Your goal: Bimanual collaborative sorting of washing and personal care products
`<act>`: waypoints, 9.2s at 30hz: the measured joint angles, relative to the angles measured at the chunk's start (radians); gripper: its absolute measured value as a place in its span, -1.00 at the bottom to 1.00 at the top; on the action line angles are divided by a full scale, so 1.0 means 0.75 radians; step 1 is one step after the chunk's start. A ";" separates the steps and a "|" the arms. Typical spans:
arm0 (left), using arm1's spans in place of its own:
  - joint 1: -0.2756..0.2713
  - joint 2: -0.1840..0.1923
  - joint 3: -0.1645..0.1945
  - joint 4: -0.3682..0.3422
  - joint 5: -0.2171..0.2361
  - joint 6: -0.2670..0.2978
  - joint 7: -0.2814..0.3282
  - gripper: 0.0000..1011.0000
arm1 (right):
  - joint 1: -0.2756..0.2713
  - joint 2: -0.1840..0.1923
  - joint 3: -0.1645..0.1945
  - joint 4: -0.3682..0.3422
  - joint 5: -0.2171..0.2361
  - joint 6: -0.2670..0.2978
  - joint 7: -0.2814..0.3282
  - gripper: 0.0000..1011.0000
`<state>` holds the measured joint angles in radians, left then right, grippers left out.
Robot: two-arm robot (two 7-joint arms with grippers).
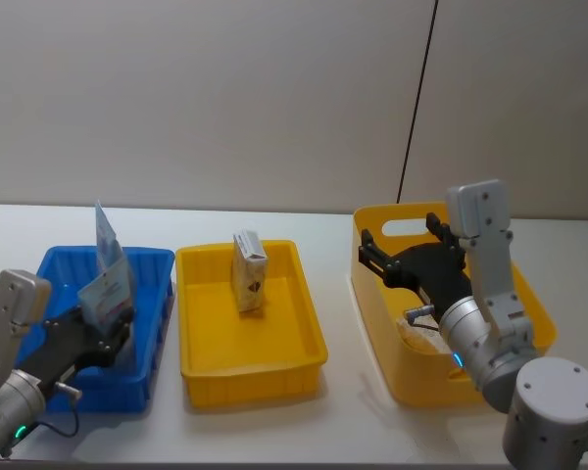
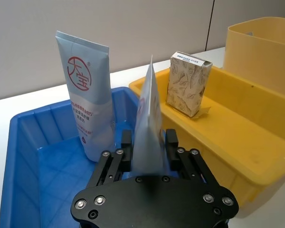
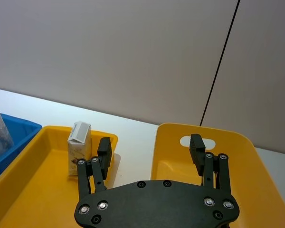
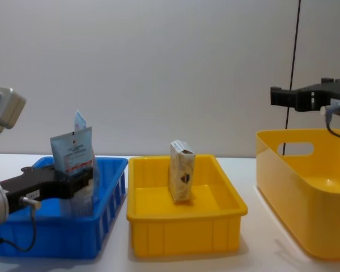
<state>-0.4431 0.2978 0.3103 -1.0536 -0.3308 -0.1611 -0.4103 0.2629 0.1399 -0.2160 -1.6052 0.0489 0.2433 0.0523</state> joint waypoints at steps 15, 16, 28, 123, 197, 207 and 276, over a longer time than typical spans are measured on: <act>0.022 -0.001 -0.015 -0.046 0.017 0.008 0.002 -0.50 | 0.000 0.000 0.000 0.000 0.000 0.000 0.000 0.99; 0.023 -0.001 -0.016 -0.051 0.019 0.010 0.003 -0.51 | 0.000 0.000 0.000 0.000 0.000 0.000 0.000 0.99; 0.037 0.010 -0.031 -0.197 0.054 0.038 0.036 -0.52 | 0.000 0.000 0.000 0.000 0.000 0.000 0.000 0.99; -0.224 -0.161 0.135 -0.262 0.068 0.289 -0.052 -0.52 | 0.140 0.115 -0.165 0.139 0.119 0.059 0.488 0.99; -0.225 -0.162 0.135 -0.261 0.068 0.289 -0.052 -0.13 | 0.618 -0.144 -0.352 0.990 0.157 -0.237 0.549 0.26; -0.225 -0.162 0.135 -0.261 0.068 0.289 -0.052 0.49 | 0.605 -0.133 -0.353 0.954 0.171 -0.231 0.536 0.26; -0.225 -0.162 0.135 -0.261 0.068 0.289 -0.052 0.98 | 0.499 0.043 0.041 0.638 0.187 0.543 -0.109 0.25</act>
<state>-0.6116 0.1760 0.4117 -1.2494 -0.2796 0.0559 -0.4494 0.6373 0.1719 -0.1850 -1.1270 0.1891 0.6508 -0.0295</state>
